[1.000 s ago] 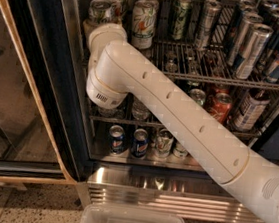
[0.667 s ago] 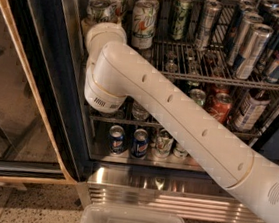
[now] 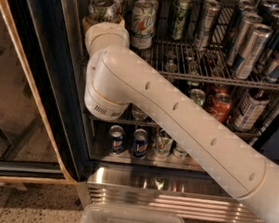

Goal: Pick 7up can from top shelf of fridge

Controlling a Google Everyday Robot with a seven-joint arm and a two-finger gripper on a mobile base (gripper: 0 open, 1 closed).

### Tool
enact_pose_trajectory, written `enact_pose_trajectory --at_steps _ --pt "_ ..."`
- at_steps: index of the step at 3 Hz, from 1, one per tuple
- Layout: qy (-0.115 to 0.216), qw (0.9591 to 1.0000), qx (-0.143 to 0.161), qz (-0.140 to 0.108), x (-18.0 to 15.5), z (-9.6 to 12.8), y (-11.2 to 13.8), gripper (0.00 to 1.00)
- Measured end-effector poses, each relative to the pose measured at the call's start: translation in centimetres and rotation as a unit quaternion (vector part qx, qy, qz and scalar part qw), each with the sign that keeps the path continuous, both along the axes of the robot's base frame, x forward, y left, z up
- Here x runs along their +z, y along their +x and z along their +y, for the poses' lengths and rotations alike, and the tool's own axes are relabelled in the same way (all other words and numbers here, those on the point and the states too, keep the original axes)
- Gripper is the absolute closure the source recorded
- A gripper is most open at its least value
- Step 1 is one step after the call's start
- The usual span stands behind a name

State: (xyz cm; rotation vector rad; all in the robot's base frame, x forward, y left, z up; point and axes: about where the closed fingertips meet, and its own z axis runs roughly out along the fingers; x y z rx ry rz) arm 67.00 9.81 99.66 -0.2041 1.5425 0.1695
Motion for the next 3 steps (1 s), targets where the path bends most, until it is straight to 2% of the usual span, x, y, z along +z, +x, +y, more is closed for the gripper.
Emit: enact_pose_trajectory --at_steps 2,3 --pt "0.019 0.9998 0.002 0.007 0.9 -2.3 -2.3 1.00" --pt "0.019 0.9996 0.014 0.013 1.3 -2.8 -3.5 1.00"
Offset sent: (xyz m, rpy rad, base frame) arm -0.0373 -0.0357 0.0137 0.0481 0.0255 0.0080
